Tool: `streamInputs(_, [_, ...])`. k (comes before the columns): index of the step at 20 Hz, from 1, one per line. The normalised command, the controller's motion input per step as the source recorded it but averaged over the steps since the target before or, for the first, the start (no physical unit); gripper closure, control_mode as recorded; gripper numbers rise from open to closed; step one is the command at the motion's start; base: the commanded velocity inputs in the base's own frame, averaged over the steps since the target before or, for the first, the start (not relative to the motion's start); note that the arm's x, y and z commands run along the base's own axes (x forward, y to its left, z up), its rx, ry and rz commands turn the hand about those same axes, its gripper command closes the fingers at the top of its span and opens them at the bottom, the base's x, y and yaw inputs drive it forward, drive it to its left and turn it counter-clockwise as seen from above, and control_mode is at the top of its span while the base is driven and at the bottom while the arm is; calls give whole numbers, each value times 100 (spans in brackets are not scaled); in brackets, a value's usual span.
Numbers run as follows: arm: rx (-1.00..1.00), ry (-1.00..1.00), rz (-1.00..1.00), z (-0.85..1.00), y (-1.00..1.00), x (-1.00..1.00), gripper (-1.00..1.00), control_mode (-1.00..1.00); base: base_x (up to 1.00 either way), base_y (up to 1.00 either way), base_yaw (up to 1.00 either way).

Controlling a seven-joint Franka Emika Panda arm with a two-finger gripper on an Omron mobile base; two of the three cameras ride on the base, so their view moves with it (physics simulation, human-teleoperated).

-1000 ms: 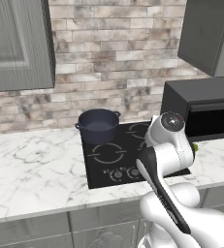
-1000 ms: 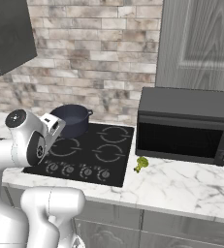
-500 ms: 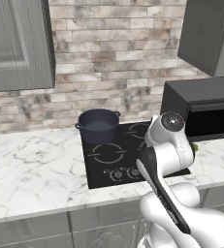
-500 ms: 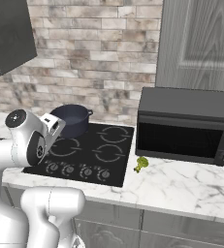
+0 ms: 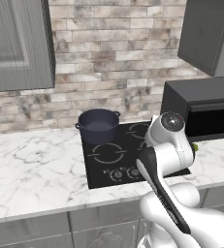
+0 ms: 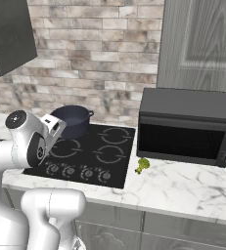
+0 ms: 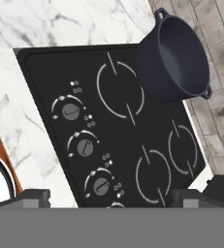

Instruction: Turn on the burner for the pot on the stove. Wait thirty seconds for the pot to heat up. Then add the broccoli to the pot.

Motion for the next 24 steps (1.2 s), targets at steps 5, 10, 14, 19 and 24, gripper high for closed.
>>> streamInputs(5, [0, 0, 0, 0, 0, 0, -100, -100, 0, 0, 0])
streamInputs(10, [0, 0, 0, 0, 0, 0, -100, -100, 0, 0, 0])
streamInputs(14, [0, 0, 0, 0, 0, 0, -100, -100, 0, 0, 0])
streamInputs(19, [0, 0, 0, 0, 0, 0, -100, -100, 0, 0, 0])
streamInputs(24, [0, 0, 0, 0, 0, 0, -100, -100, 0, 0, 0])
